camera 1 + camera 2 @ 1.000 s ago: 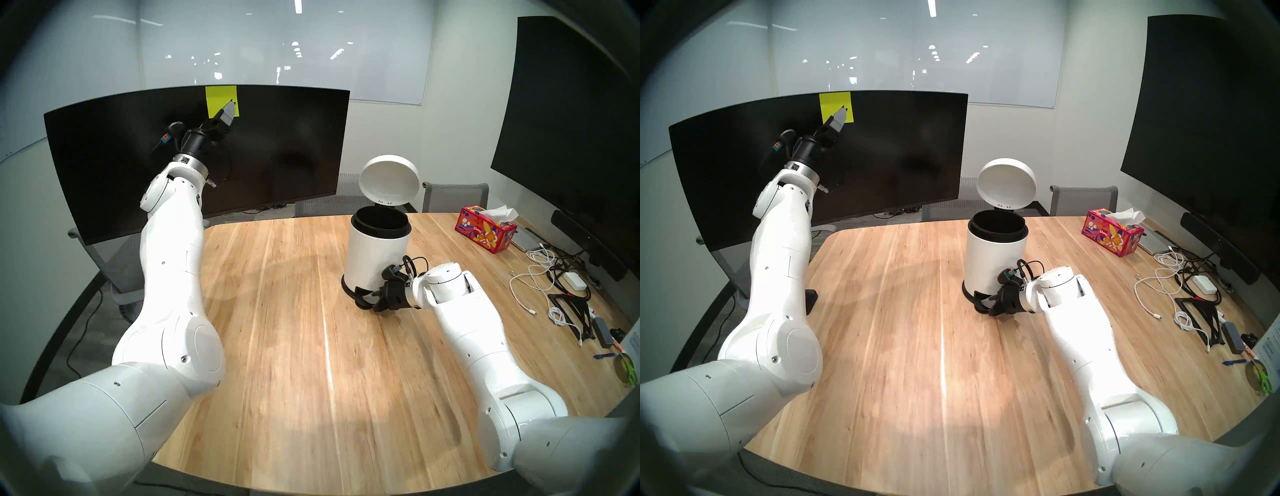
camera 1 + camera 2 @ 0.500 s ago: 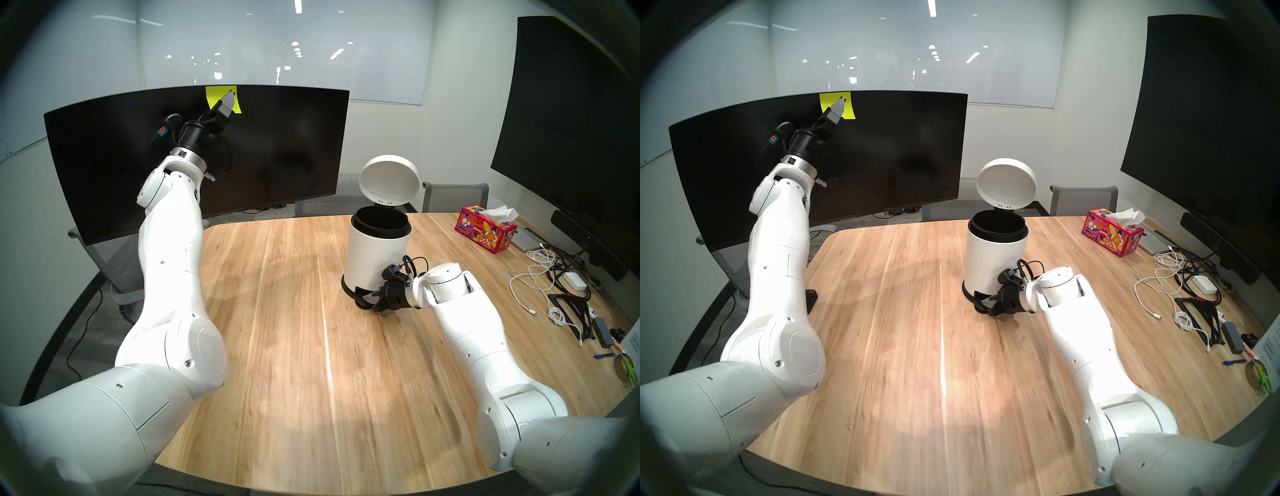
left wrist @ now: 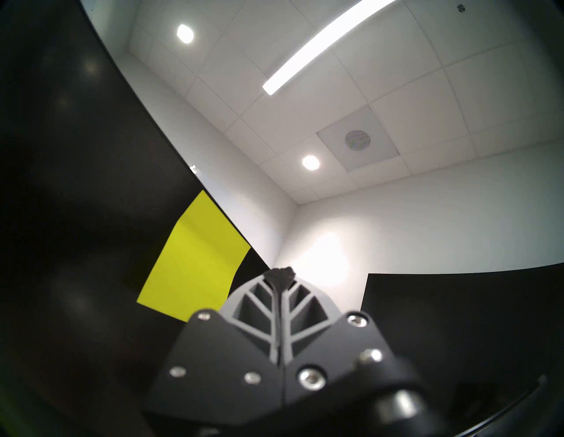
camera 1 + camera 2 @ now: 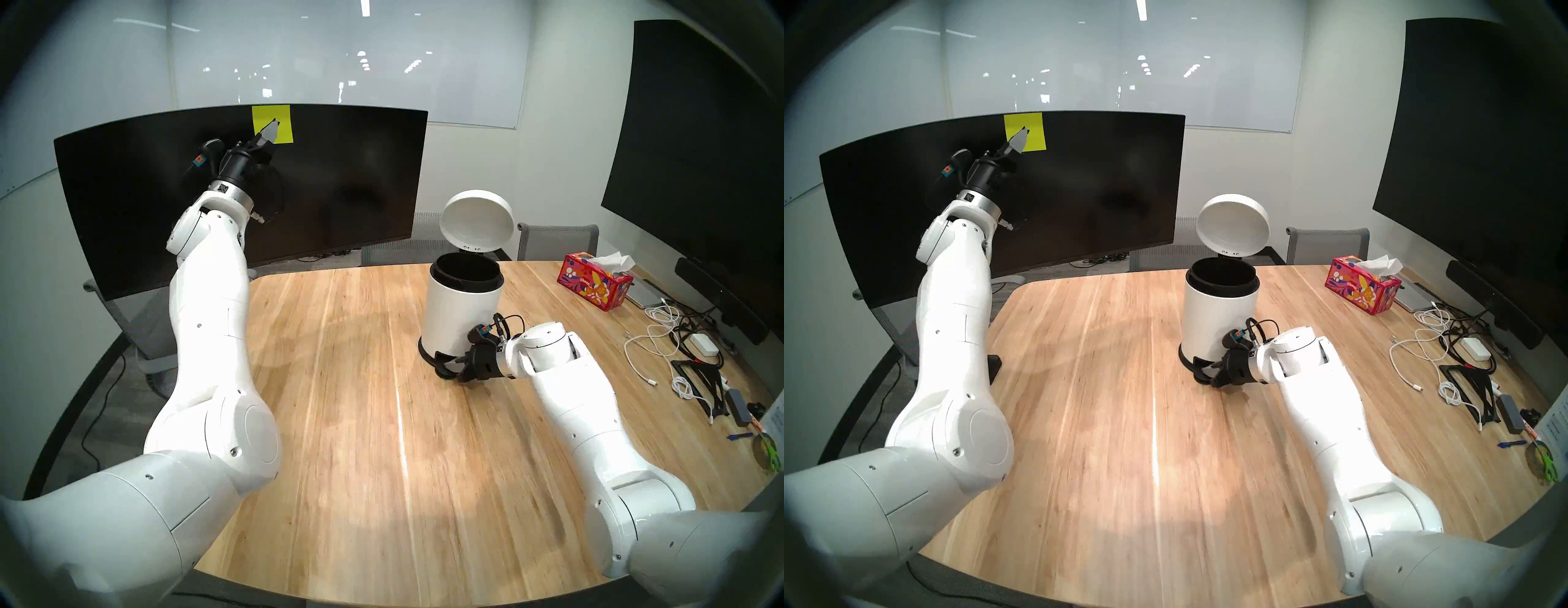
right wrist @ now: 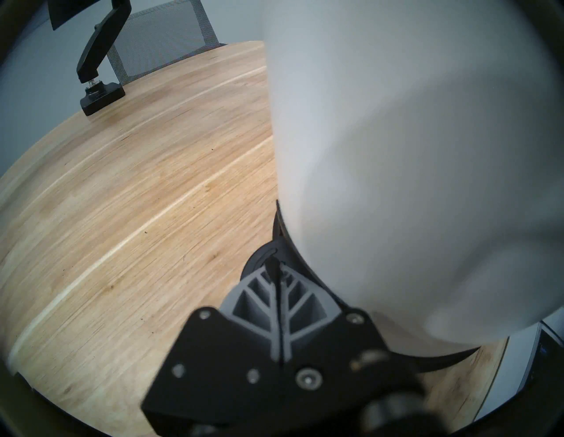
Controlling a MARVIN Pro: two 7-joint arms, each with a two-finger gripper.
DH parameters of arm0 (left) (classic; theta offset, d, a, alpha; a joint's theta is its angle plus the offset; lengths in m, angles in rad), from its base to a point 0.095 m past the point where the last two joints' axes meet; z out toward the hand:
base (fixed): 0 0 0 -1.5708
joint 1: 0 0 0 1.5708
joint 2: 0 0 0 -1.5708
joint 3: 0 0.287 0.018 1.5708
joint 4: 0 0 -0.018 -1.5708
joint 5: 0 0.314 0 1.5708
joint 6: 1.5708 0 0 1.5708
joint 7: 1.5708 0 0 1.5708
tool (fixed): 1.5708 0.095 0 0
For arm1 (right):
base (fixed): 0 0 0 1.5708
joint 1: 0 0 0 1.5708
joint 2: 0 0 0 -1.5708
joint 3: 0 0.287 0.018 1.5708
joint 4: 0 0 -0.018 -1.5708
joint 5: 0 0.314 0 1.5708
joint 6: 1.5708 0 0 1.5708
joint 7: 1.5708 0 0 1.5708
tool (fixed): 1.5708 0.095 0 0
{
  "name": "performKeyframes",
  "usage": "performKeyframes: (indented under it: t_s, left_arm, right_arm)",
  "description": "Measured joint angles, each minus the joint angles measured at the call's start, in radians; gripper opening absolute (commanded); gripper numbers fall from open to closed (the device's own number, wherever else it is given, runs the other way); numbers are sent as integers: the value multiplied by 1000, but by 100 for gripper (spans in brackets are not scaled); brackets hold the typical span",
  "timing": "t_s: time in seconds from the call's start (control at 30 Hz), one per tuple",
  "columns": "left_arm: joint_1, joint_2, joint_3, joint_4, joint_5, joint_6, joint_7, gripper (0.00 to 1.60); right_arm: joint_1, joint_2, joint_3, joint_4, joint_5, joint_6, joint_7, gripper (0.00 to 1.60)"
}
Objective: Peel the sticky note off the monitor, open the trash can lid and drop the sticker into the trash can
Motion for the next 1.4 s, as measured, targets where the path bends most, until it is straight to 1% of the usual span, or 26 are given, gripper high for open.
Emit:
performKeyframes:
  t_s: [0.03, 0.07, 0.1, 0.43, 0.5, 0.8, 0.97, 1.4]
  left_arm:
    - [2, -2, -1, -4, -1, 4, 0, 134]
    - [4, -3, -1, -8, -3, 7, 0, 142]
    - [5, -4, -2, -11, -3, 10, 0, 160]
    - [29, -27, -18, -84, -14, 82, 57, 160]
    - [38, -33, -23, -108, -18, 106, 72, 160]
    - [54, -37, -18, -169, -17, 160, 105, 160]
    - [54, -32, -11, -184, -10, 182, 123, 160]
    - [36, 2, 1, -182, 35, 216, 159, 160]
  right_arm:
    - [0, 0, 0, 0, 0, 0, 0, 0]
    - [0, 0, 0, 0, 0, 0, 0, 0]
    - [0, 0, 0, 0, 0, 0, 0, 0]
    - [0, 0, 0, 0, 0, 0, 0, 0]
    - [0, 0, 0, 0, 0, 0, 0, 0]
    - [0, 0, 0, 0, 0, 0, 0, 0]
    - [0, 0, 0, 0, 0, 0, 0, 0]
    - [0, 0, 0, 0, 0, 0, 0, 0]
